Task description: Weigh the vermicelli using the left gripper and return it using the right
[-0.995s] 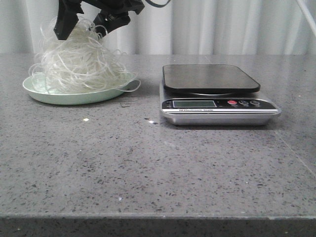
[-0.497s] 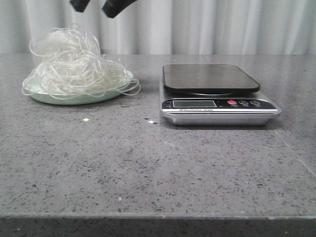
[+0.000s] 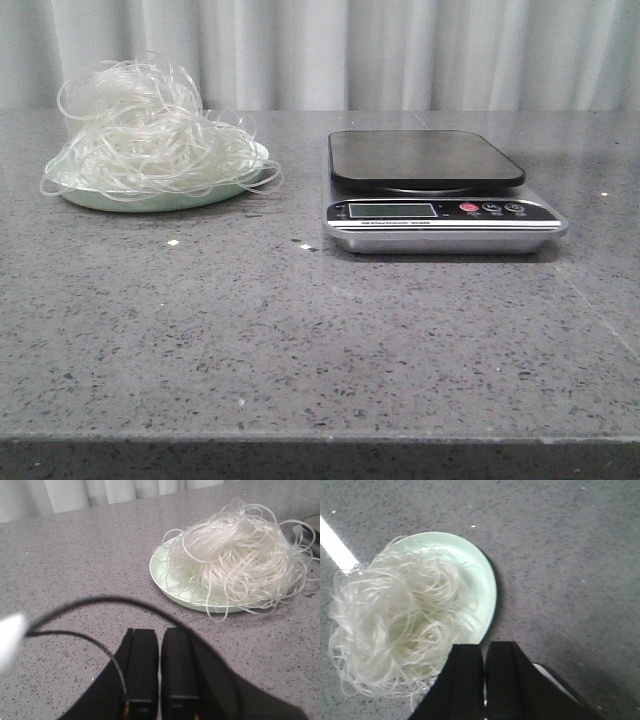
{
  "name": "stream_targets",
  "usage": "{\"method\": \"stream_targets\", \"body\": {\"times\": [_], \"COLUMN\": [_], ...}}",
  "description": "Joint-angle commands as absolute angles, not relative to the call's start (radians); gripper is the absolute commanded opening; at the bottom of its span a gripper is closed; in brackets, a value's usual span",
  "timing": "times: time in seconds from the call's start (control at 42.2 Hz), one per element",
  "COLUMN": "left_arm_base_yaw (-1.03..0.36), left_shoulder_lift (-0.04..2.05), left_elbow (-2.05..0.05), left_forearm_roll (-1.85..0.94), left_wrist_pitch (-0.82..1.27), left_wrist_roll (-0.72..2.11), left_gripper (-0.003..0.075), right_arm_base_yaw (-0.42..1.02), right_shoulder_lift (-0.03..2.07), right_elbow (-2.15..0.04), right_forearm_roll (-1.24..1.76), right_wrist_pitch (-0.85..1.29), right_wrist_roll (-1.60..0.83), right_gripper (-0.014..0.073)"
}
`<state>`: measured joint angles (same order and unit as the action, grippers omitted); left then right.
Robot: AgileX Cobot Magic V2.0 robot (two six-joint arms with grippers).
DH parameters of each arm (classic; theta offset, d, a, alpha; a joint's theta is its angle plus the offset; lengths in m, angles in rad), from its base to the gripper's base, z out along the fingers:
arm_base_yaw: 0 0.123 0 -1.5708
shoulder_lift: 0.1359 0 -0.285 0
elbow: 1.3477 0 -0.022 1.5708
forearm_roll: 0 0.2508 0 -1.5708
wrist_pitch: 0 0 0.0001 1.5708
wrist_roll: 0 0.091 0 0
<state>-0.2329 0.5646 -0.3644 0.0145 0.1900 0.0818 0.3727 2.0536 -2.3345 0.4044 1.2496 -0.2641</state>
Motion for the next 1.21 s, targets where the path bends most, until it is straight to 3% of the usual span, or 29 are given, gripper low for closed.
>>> {"method": "stream_targets", "body": {"times": [0.0,0.426,0.616,1.184], "left_arm_base_yaw": [-0.232,-0.232,-0.232,-0.232], "left_shoulder_lift": [0.564,0.564,0.564,0.564], "left_elbow": [-0.391,-0.391,-0.391,-0.391], "left_forearm_roll": [0.009,0.009,0.009,0.000], "left_wrist_pitch": [0.104,0.054,0.054,0.054], "left_wrist_roll": [0.072,0.072,0.072,0.072], "left_gripper": [0.0137,0.0137,0.0137,0.0137], "right_arm_base_yaw": [0.343,0.341,0.341,0.340], "right_shoulder_lift": [1.949,1.781,1.713,1.208], "right_elbow": [-2.371,-2.355,-2.220,-1.175], "right_forearm_roll": [0.340,0.065,0.063,0.063], "right_wrist_pitch": [1.295,1.150,1.026,0.325], "right_wrist_roll": [-0.204,-0.099,-0.096,-0.086], "right_gripper": [0.0155,0.0155,0.0155,0.0155]}}
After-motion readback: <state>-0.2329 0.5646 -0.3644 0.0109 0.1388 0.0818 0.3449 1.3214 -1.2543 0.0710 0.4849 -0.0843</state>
